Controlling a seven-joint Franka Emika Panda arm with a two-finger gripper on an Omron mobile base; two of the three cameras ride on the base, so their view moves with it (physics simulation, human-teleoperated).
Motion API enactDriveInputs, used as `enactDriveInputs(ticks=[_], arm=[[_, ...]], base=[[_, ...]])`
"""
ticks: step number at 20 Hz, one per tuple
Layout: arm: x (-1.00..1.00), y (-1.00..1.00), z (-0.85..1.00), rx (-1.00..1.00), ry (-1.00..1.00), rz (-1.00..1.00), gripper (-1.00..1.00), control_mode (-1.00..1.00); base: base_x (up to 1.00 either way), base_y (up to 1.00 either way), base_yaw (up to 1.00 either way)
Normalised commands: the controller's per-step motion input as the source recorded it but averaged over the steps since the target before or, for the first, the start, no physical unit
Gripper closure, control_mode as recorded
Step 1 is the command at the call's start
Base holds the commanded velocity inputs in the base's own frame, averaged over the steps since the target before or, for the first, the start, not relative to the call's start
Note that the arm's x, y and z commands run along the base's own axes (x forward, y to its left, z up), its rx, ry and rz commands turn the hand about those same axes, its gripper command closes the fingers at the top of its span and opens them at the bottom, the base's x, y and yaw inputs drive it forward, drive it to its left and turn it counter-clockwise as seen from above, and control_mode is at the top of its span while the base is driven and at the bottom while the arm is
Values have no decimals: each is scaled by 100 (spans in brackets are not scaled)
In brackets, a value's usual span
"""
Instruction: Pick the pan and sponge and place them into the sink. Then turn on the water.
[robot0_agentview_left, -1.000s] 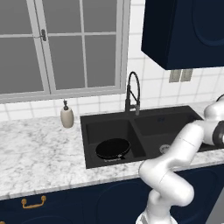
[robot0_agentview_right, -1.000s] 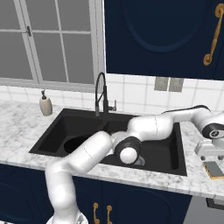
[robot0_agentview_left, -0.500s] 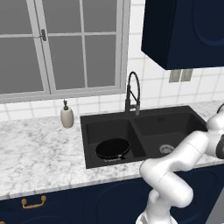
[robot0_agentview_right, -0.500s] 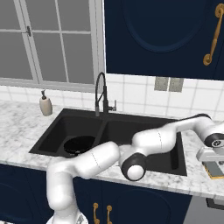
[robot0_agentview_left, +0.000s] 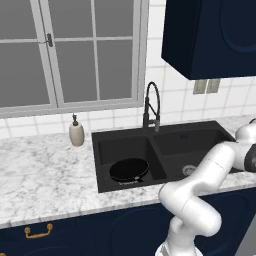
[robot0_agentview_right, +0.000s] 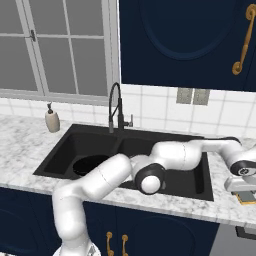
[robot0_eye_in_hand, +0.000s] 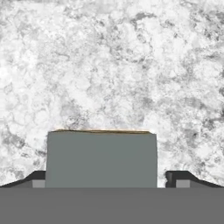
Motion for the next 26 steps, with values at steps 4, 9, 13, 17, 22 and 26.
enactDriveInputs(ticks=[4,9,13,17,22,26], arm=[[0,-13,-26,2,5,0,-100,-100],[0,-3,-21,2,5,0,100,-100],[0,0,-4,0,2,0,100,-100],[-6,-2,0,0,0,-3,100,-100],[-63,25,27,0,-2,-7,100,-100],[-77,99,59,-13,0,-1,100,-100]], base=[[0,0,0],[0,0,0],[0,0,0],[0,0,0],[0,0,0],[0,0,0]])
